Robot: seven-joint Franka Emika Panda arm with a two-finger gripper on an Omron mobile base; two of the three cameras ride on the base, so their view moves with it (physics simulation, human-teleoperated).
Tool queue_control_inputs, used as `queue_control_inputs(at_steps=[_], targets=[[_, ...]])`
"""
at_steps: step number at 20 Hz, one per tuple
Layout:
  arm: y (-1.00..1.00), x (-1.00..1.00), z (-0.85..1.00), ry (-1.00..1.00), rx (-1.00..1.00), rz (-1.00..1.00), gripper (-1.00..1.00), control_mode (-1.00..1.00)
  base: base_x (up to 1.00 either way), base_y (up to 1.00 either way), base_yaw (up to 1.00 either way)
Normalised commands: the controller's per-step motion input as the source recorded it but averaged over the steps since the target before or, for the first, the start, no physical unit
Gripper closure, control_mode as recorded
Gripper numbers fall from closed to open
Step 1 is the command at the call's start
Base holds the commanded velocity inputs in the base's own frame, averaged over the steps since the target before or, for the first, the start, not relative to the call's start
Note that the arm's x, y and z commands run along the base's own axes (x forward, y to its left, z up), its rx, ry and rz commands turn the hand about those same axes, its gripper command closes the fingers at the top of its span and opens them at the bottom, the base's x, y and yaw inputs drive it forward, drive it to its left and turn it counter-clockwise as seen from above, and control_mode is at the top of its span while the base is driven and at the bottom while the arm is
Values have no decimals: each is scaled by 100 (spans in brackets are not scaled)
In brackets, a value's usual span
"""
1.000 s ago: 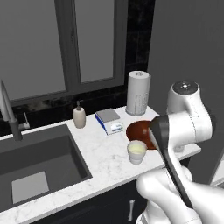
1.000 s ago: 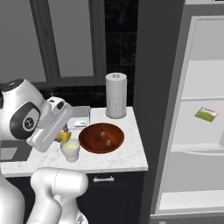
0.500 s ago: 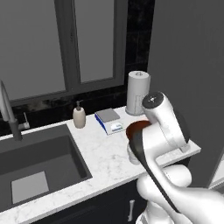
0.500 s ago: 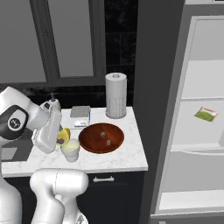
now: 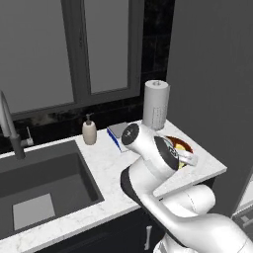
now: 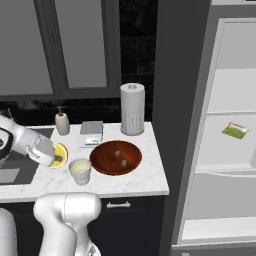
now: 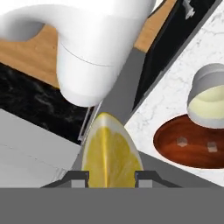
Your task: Grab a lemon wedge from the fridge and one ice cube from the ice bowl, and put them in the glass of lemonade.
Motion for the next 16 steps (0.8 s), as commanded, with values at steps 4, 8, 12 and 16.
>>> queue_control_inputs(at_steps=[4, 8, 12, 16], targets=[[13, 45, -16, 26, -20, 8, 100, -100, 0, 0, 0], [0, 49, -6, 0, -8, 0, 100, -100, 0, 0, 0], [0, 45, -28, -2, -2, -2, 100, -100, 0, 0, 0], [0, 36, -43, -9, 0, -4, 100, -100, 0, 0, 0]])
